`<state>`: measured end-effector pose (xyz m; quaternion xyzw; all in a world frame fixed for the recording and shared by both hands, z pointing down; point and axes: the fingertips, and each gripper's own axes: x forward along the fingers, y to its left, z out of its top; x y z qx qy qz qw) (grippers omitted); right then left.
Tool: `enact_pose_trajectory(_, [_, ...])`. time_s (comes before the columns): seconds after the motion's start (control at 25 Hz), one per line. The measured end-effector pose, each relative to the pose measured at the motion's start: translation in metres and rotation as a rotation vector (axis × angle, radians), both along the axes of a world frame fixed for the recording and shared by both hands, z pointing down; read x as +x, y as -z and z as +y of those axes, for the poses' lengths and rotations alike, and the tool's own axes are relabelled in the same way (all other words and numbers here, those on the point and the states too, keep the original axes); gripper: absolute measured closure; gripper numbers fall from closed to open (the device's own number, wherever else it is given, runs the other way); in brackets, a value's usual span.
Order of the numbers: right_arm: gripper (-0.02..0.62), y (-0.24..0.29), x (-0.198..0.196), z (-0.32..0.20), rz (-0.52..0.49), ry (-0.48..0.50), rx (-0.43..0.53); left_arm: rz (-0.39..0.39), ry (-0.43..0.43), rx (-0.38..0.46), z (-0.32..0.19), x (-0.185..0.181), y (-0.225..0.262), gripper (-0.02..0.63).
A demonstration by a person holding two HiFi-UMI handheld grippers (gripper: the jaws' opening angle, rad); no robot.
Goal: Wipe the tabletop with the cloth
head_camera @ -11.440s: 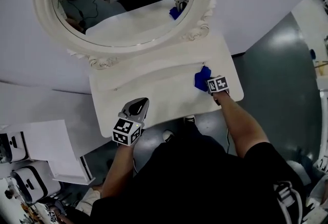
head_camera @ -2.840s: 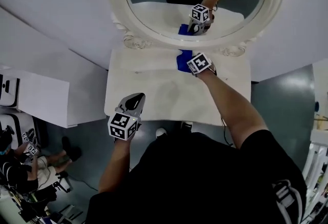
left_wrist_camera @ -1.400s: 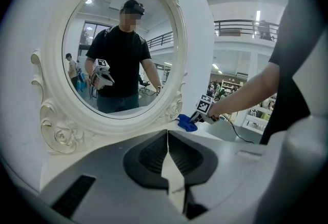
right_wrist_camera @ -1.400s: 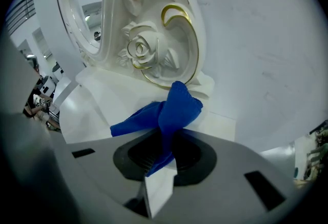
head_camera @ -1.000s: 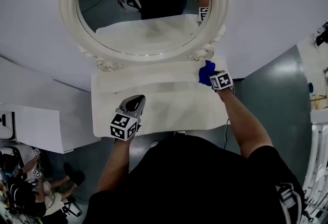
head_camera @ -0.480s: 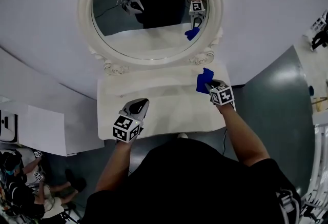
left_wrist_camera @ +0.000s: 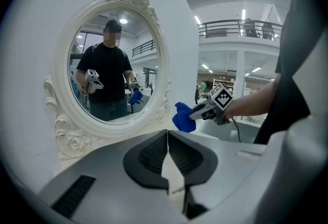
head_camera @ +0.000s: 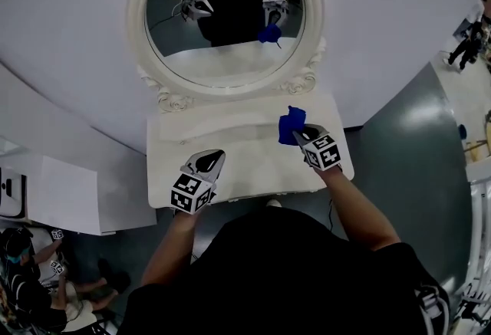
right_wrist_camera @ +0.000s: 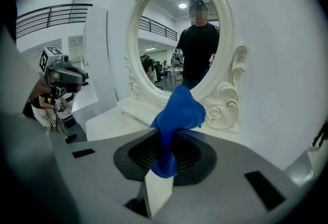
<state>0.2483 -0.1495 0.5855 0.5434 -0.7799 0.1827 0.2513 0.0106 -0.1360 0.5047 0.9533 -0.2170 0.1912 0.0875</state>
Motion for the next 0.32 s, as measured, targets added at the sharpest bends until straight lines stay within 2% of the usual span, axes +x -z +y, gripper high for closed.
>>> enact_pose_trajectory(0.32, [0.541, 0.006, -0.031, 0.026, -0.003, 0.029, 0.015, -0.007, -0.017, 0.001, 0.020, -0.012, -0.003, 0.592])
